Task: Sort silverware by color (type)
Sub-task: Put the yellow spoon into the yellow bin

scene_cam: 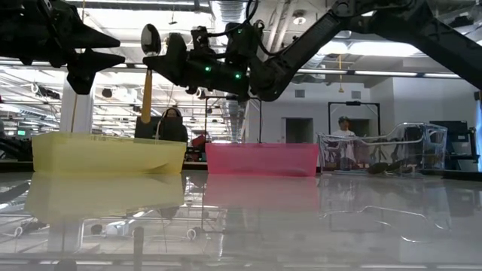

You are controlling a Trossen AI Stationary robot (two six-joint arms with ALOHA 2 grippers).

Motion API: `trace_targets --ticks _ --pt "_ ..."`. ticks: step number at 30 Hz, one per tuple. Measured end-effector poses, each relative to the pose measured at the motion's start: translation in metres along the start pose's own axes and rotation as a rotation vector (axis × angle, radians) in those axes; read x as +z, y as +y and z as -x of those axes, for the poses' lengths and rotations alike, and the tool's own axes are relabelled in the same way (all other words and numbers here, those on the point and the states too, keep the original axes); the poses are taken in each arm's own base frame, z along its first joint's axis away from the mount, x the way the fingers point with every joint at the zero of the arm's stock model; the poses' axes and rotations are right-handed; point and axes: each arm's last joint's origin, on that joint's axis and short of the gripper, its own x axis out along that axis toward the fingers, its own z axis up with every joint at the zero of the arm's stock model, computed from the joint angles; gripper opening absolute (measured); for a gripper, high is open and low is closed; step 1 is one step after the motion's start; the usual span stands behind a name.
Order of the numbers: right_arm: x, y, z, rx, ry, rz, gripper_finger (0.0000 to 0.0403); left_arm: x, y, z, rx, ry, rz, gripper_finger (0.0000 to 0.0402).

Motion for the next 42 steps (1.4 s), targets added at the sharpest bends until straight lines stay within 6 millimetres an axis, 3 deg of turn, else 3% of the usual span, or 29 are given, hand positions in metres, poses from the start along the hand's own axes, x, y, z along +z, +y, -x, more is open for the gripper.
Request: trace_targets --ticks 42 --pt "-0.0005 0.0073 -0.0016 0.015 0.001 -0.011 0.0023 0.0004 -0.0001 0.0000 0.001 -0.005 0.028 0.0148"
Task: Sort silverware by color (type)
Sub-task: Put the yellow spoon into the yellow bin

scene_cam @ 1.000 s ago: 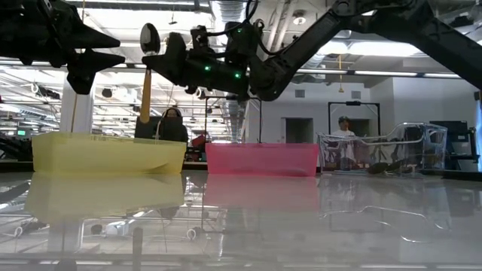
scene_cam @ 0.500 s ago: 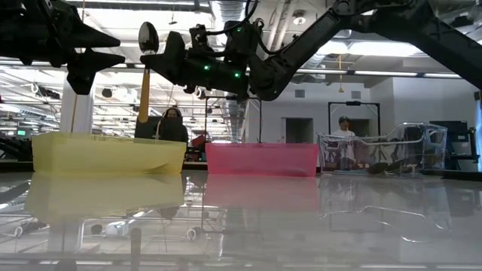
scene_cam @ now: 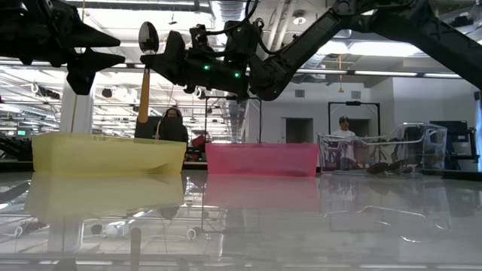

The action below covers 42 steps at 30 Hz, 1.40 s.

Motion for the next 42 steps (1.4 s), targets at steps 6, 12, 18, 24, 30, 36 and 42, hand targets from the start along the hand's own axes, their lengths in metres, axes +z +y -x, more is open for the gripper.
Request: trace_targets --ticks 6,12,18,24,30,36,42 --pt "0.000 0.000 0.000 -0.002 0.000 -0.051 0.0023 0.000 0.000 0.000 0.000 0.000 0.000 0.0148" --pt "0.010 -0.005 -0.010 -0.014 0.036 -0.070 0.0023 0.000 0.000 0.000 0.001 -0.001 -0.001 0.0148" --pt "0.017 -0.007 -0.016 -0.023 0.053 -0.006 0.0023 0.000 0.000 0.000 0.004 -0.002 -0.002 0.0148" --pt "0.013 -0.012 -0.014 -0.033 0.100 -0.041 0.0023 0.000 0.000 0.000 0.004 -0.002 -0.012 0.0148" --pt "0.010 -0.006 -0.015 0.009 0.124 -0.015 0.0023 0.000 0.000 0.000 0.004 -0.002 -0.012 0.0148" --pt "0.010 -0.008 -0.015 0.005 0.129 -0.014 0.0023 0.000 0.000 0.000 0.004 -0.002 -0.012 0.0148" --pt "0.011 -0.015 -0.013 -0.008 0.129 -0.012 0.0023 0.000 0.000 0.000 0.004 -0.002 -0.003 0.0148"
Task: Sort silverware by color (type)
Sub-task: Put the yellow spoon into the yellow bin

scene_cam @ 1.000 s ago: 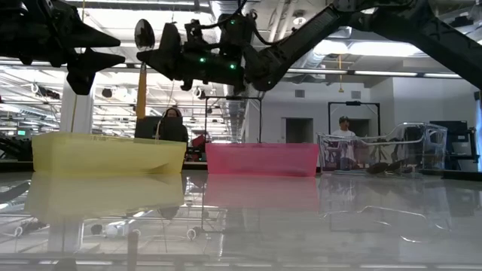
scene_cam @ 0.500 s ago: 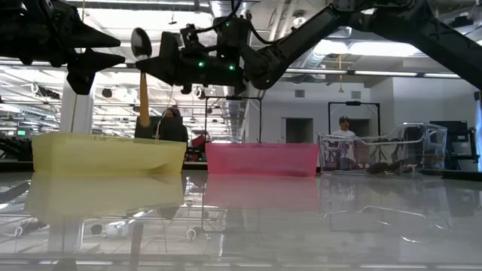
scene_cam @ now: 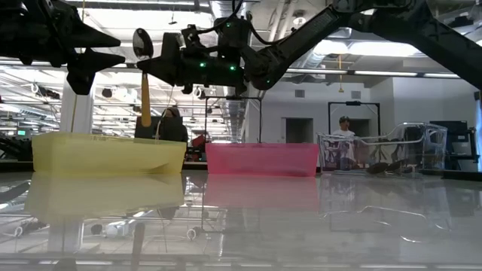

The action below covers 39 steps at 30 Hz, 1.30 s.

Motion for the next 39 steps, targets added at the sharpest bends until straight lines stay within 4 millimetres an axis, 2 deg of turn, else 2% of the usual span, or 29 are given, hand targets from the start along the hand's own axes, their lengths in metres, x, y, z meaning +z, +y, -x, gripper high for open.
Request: trace_targets --ticks 9,16,39 --pt "-0.0033 -0.0006 0.0002 -0.003 0.034 0.038 0.0023 0.0002 0.0004 0.0000 0.014 -0.007 -0.007 0.0148" --pt "0.0035 -0.0025 0.0008 -0.005 -0.033 0.066 0.0023 0.0002 0.0004 0.0000 0.014 -0.007 -0.007 0.0148" --pt "0.0025 -0.0048 0.0015 0.011 -0.023 0.111 0.0023 0.0005 0.0004 0.0000 0.017 -0.011 0.018 0.0148"
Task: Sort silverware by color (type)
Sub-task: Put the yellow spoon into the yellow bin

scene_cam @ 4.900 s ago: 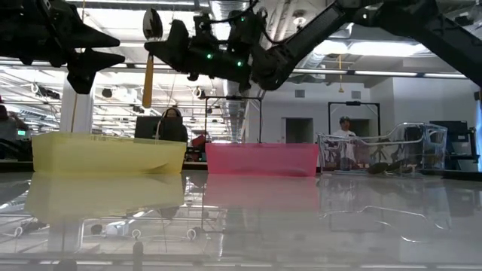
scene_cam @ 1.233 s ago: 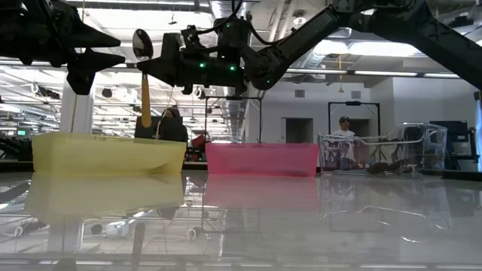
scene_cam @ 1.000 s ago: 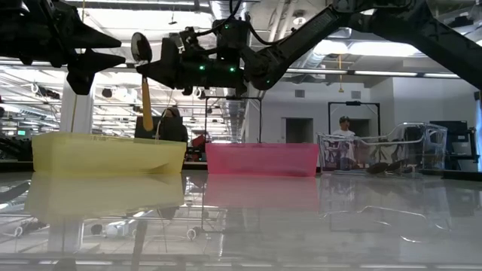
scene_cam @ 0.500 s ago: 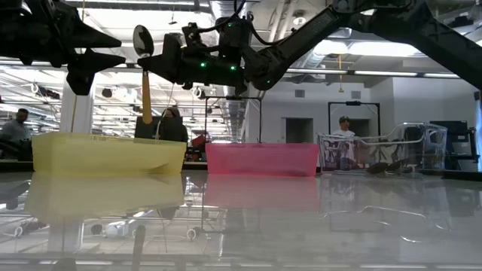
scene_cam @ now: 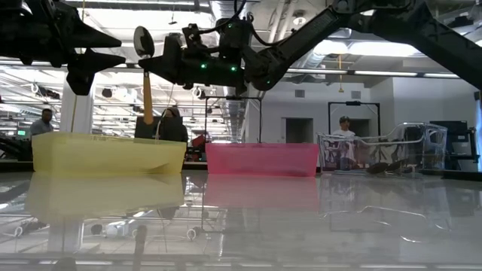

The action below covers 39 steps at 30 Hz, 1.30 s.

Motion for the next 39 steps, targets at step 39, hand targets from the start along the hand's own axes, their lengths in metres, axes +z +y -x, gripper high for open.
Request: trace_targets --ticks 39 --pt "-0.0026 -0.0037 0.0009 -0.028 0.019 -0.036 0.0023 -0.0002 0.0002 0.0000 0.003 0.002 -0.005 0.0148"
